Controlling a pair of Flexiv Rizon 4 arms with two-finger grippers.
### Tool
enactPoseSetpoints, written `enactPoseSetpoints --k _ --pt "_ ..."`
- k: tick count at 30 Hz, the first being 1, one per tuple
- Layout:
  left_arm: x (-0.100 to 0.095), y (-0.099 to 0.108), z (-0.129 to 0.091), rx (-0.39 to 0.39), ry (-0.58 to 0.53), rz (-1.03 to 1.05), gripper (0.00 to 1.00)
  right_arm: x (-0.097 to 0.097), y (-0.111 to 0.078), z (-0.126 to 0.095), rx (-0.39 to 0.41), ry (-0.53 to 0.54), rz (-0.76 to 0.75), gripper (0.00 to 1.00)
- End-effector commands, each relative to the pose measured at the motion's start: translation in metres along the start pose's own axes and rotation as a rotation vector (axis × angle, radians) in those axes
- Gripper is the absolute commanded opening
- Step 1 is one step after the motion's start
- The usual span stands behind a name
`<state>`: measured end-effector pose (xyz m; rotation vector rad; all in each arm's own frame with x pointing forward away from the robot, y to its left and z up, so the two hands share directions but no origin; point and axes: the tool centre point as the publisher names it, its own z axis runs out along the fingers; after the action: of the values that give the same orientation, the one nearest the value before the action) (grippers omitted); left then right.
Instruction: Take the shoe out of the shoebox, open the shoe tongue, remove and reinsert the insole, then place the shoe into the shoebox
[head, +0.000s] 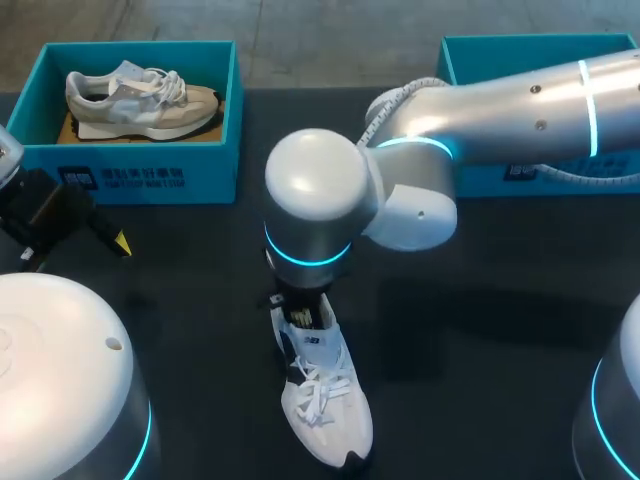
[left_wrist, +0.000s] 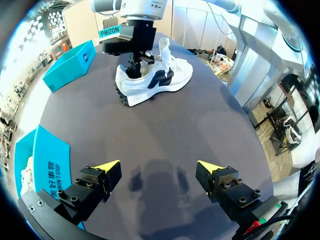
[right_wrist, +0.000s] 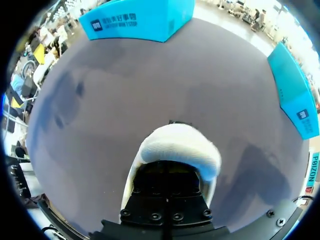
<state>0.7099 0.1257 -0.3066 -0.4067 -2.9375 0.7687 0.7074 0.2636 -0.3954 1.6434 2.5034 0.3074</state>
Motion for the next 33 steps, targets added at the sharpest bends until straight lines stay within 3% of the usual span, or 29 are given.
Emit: enactPoseSetpoints --k 1,12,24,33 --pt "0.001 0.0 0.0 -0.003 0.0 0.0 1.0 0.003 -0.002 0.021 0.051 0.023 -0.001 0.0" --pt "0.001 0.0 0.0 -0.003 0.0 0.0 1.0 0.006 -0.043 0.032 0.185 0.03 0.032 0.0" --pt "0.001 0.0 0.0 -0.003 0.0 0.0 1.0 0.011 -0.073 0.03 0.241 0.016 0.038 0.0" --pt "0.001 0.0 0.0 -0.003 0.0 0.0 1.0 0.011 -0.059 0.002 0.192 -0.012 0.036 0.0"
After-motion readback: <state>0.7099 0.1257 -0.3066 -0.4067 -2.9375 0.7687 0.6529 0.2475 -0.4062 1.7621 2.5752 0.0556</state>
